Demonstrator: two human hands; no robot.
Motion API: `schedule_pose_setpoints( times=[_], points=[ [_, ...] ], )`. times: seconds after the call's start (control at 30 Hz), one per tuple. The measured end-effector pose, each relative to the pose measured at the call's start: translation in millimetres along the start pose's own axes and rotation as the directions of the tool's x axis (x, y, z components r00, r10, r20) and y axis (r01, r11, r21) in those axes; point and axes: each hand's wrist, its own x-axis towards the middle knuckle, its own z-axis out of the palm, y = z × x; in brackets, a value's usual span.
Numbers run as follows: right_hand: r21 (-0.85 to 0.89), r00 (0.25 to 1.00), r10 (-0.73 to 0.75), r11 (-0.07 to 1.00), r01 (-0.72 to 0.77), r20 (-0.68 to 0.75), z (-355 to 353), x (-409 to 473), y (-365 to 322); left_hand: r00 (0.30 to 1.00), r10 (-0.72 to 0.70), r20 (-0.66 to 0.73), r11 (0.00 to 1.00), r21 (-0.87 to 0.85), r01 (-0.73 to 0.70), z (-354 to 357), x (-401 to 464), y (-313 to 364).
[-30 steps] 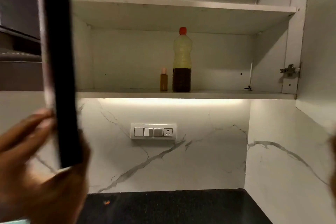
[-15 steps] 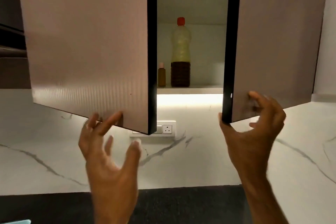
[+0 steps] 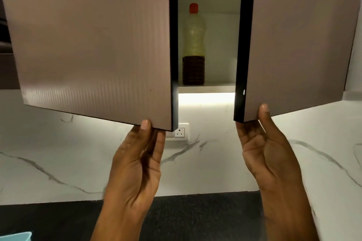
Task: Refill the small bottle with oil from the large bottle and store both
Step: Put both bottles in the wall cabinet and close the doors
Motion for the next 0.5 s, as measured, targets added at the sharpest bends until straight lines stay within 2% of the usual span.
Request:
schedule_pose_setpoints(
  times=[0.17, 0.33, 0.5],
  points=[
    [0.009, 0.999, 0.038, 0.999, -0.038, 0.031, 1, 30, 20, 0.999, 0.017, 0.037, 0.999, 0.041, -0.018, 5, 30, -19],
    [0.018, 1.0, -0.009, 1.0, 0.01, -0.007, 8, 60, 46, 0.998, 0.07, -0.007, 0.995, 0.072, -0.069, 14, 66, -41],
    [-0.071, 0.997, -0.04, 0.997, 0.035, -0.073, 11, 87, 66, 0.988, 0.147, -0.054, 0.983, 0.117, -0.14, 23, 102, -61]
  ],
)
